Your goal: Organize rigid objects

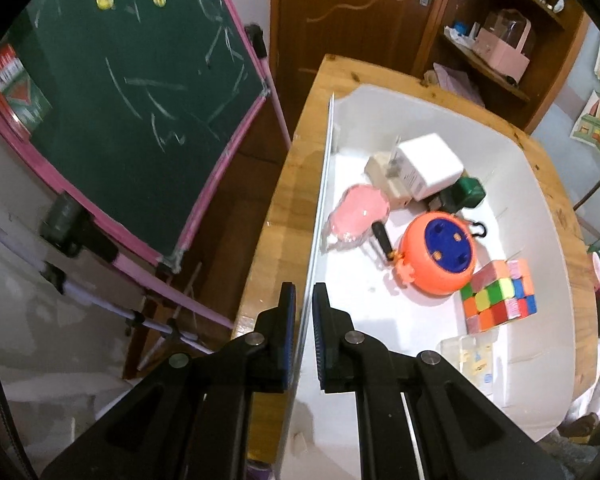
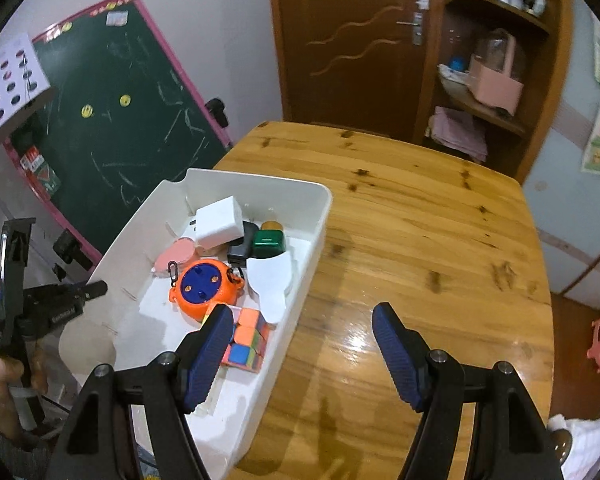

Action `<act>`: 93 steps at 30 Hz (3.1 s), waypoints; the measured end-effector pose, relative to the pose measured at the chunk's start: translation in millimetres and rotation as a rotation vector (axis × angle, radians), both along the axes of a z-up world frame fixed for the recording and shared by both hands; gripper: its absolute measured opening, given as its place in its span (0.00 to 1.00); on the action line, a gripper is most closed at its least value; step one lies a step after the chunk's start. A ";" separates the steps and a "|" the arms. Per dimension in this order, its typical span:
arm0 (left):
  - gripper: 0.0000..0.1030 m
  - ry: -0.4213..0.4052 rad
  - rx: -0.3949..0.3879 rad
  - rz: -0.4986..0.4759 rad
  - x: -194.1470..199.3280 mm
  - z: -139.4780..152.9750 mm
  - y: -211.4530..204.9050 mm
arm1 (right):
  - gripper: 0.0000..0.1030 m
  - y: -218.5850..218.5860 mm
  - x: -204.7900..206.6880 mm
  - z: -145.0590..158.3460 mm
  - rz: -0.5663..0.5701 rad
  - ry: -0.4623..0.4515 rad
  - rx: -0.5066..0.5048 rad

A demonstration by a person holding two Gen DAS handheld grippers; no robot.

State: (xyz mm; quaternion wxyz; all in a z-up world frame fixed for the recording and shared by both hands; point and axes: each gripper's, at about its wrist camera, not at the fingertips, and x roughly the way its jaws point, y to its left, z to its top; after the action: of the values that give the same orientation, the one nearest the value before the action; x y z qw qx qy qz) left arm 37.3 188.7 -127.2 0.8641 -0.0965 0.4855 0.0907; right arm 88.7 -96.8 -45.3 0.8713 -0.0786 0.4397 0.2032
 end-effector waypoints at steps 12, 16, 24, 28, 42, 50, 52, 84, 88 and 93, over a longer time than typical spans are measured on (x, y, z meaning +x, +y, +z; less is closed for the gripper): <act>0.61 -0.185 -0.003 -0.142 -23.4 96.7 -69.8 | 0.71 -45.6 -32.8 33.8 -0.072 -0.053 0.021; 0.66 -0.238 0.013 -0.189 -25.3 117.6 -93.6 | 0.71 -58.6 -42.8 45.9 -0.100 -0.074 0.016; 0.67 -0.248 -0.046 -0.238 -19.6 141.6 -128.0 | 0.71 -91.8 -61.0 67.5 -0.202 -0.090 0.009; 0.67 -0.262 -0.013 -0.238 -21.6 151.3 -148.1 | 0.71 -101.3 -68.0 76.1 -0.245 -0.091 0.020; 0.75 -0.287 0.087 -0.213 -39.3 156.2 -194.0 | 0.80 -109.7 -97.0 92.8 -0.365 -0.180 0.050; 0.76 -0.260 0.111 -0.197 -42.5 148.0 -204.2 | 0.80 -103.3 -102.1 80.5 -0.359 -0.169 0.028; 0.76 -0.258 0.115 -0.196 -43.9 146.9 -205.5 | 0.80 -103.9 -102.9 79.1 -0.357 -0.163 0.027; 0.76 -0.223 0.090 -0.152 -47.9 134.3 -210.8 | 0.80 -112.7 -103.4 70.9 -0.344 -0.160 0.016; 0.76 -0.213 0.092 -0.139 -45.8 132.5 -208.5 | 0.80 -110.4 -101.8 70.3 -0.339 -0.159 0.016; 0.76 -0.208 0.085 -0.128 -44.0 130.4 -206.2 | 0.80 -109.6 -100.0 66.5 -0.335 -0.148 0.015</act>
State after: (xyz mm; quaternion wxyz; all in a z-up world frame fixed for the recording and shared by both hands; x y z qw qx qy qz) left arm -6.6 -17.5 3.2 0.9170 -0.0374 0.3944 0.0454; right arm -11.4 -206.4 21.3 0.9235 -0.0125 0.3798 0.0524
